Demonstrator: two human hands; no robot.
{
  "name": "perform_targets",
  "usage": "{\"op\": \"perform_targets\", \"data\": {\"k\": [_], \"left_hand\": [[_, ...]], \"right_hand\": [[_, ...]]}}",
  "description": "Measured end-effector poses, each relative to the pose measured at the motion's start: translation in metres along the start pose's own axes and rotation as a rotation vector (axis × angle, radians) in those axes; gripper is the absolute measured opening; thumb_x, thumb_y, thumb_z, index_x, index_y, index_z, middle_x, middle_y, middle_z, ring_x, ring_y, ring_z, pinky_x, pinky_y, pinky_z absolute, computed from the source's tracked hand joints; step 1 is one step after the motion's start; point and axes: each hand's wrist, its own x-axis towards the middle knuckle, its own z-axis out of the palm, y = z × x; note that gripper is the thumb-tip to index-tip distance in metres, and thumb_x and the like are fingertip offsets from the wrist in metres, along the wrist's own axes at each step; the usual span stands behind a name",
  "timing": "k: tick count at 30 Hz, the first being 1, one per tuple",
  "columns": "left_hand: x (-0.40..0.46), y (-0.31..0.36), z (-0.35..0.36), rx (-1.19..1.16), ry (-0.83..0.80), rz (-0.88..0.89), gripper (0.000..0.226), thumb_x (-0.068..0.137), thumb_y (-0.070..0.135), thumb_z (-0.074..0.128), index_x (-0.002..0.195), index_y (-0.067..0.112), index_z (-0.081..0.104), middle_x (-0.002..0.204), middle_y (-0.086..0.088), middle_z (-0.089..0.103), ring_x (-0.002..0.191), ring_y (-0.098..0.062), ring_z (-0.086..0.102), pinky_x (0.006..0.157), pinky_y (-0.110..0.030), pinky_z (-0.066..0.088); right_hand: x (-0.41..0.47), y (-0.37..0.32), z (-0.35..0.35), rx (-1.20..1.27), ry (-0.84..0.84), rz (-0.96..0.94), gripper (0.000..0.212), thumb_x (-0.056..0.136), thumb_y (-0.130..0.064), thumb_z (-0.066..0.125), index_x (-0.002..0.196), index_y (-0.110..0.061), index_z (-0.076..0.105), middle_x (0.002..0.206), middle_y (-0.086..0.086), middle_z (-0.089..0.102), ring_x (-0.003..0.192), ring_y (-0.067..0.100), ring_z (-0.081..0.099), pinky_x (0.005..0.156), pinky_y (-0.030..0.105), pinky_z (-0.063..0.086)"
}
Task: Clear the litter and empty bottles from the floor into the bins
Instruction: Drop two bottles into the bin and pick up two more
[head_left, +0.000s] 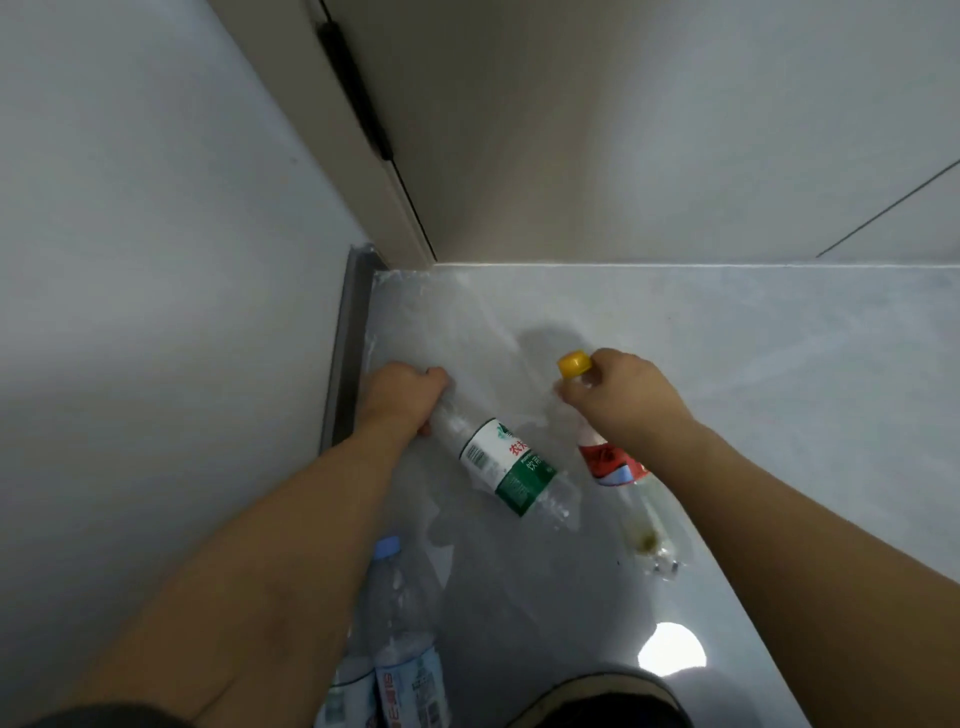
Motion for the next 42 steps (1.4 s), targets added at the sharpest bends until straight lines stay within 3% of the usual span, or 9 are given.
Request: {"op": "perform_targets", "data": {"k": [2, 4, 8, 14, 22, 29, 34, 39, 42], "left_hand": [[-0.006, 0.019, 0.006, 0.065, -0.003, 0.032, 0.045, 0.080, 0.045, 0.058, 0.077, 0.002, 0.071, 0.074, -0.016, 0.071, 0.077, -0.029, 0.069, 0.069, -0.028, 0.051], [-0.019, 0.049, 0.015, 0.112, 0.002, 0.156, 0.041, 0.079, 0.045, 0.057, 0.076, 0.005, 0.067, 0.082, -0.017, 0.070, 0.082, -0.034, 0.066, 0.071, -0.031, 0.050], [-0.068, 0.138, 0.032, 0.159, -0.011, 0.418, 0.048, 0.076, 0.050, 0.053, 0.058, 0.006, 0.050, 0.056, -0.011, 0.053, 0.066, -0.033, 0.061, 0.055, -0.028, 0.040], [-0.176, 0.280, 0.034, 0.059, -0.137, 0.788, 0.043, 0.077, 0.045, 0.065, 0.057, 0.015, 0.040, 0.051, 0.001, 0.032, 0.051, -0.020, 0.030, 0.047, -0.029, 0.025], [-0.389, 0.421, 0.054, 0.263, -0.346, 1.345, 0.052, 0.070, 0.057, 0.063, 0.066, 0.006, 0.053, 0.052, -0.003, 0.041, 0.049, -0.020, 0.041, 0.049, -0.032, 0.041], [-0.610, 0.453, 0.080, 0.380, -0.460, 1.671, 0.043, 0.078, 0.052, 0.068, 0.075, 0.009, 0.064, 0.061, -0.012, 0.066, 0.049, -0.022, 0.064, 0.056, -0.034, 0.055], [-0.733, 0.445, 0.125, 0.468, -0.329, 1.892, 0.041, 0.077, 0.050, 0.065, 0.070, 0.009, 0.060, 0.056, -0.007, 0.061, 0.055, -0.022, 0.063, 0.051, -0.029, 0.047], [-0.819, 0.448, 0.157, 0.420, -0.124, 2.069, 0.041, 0.078, 0.046, 0.062, 0.070, 0.007, 0.053, 0.065, -0.008, 0.054, 0.055, -0.021, 0.042, 0.048, -0.029, 0.032], [-0.857, 0.464, 0.178, 0.265, -0.059, 2.142, 0.041, 0.081, 0.050, 0.061, 0.072, 0.010, 0.053, 0.065, -0.003, 0.054, 0.060, -0.021, 0.048, 0.048, -0.029, 0.031]], "right_hand": [[-0.005, 0.000, -0.033, 0.043, 0.047, -0.006, 0.030, 0.088, -0.041, 0.060, 0.083, -0.012, 0.052, 0.083, 0.007, 0.055, 0.084, 0.027, 0.054, 0.066, 0.030, 0.036], [-0.012, 0.004, -0.073, 0.068, 0.098, 0.010, 0.029, 0.088, -0.039, 0.061, 0.084, -0.011, 0.053, 0.084, 0.007, 0.054, 0.084, 0.027, 0.053, 0.066, 0.029, 0.036], [-0.050, 0.032, -0.162, 0.037, 0.262, 0.055, 0.034, 0.085, -0.043, 0.063, 0.075, -0.015, 0.046, 0.074, 0.000, 0.047, 0.077, 0.024, 0.050, 0.051, 0.028, 0.031], [-0.154, 0.116, -0.261, -0.124, 0.437, 0.153, 0.039, 0.083, -0.048, 0.064, 0.073, -0.015, 0.046, 0.084, 0.007, 0.055, 0.077, 0.027, 0.052, 0.059, 0.030, 0.036], [-0.349, 0.216, -0.338, -0.152, 0.470, 0.312, 0.043, 0.080, -0.049, 0.068, 0.070, -0.012, 0.048, 0.067, 0.000, 0.050, 0.067, 0.021, 0.050, 0.052, 0.028, 0.035], [-0.533, 0.295, -0.363, -0.019, 0.552, 0.358, 0.031, 0.081, -0.040, 0.072, 0.082, -0.013, 0.057, 0.075, 0.004, 0.064, 0.068, 0.018, 0.063, 0.063, 0.030, 0.048], [-0.633, 0.360, -0.362, 0.360, 0.619, 0.315, 0.021, 0.081, -0.022, 0.075, 0.098, -0.017, 0.064, 0.095, 0.002, 0.072, 0.078, 0.017, 0.073, 0.081, 0.037, 0.058], [-0.733, 0.420, -0.362, 0.542, 0.876, 0.280, 0.032, 0.072, -0.019, 0.074, 0.101, -0.008, 0.066, 0.098, 0.012, 0.072, 0.085, 0.027, 0.071, 0.068, 0.027, 0.058], [-0.769, 0.469, -0.361, 0.592, 1.177, 0.296, 0.031, 0.074, -0.017, 0.076, 0.100, -0.004, 0.065, 0.099, 0.018, 0.069, 0.092, 0.035, 0.068, 0.077, 0.040, 0.059]]}}
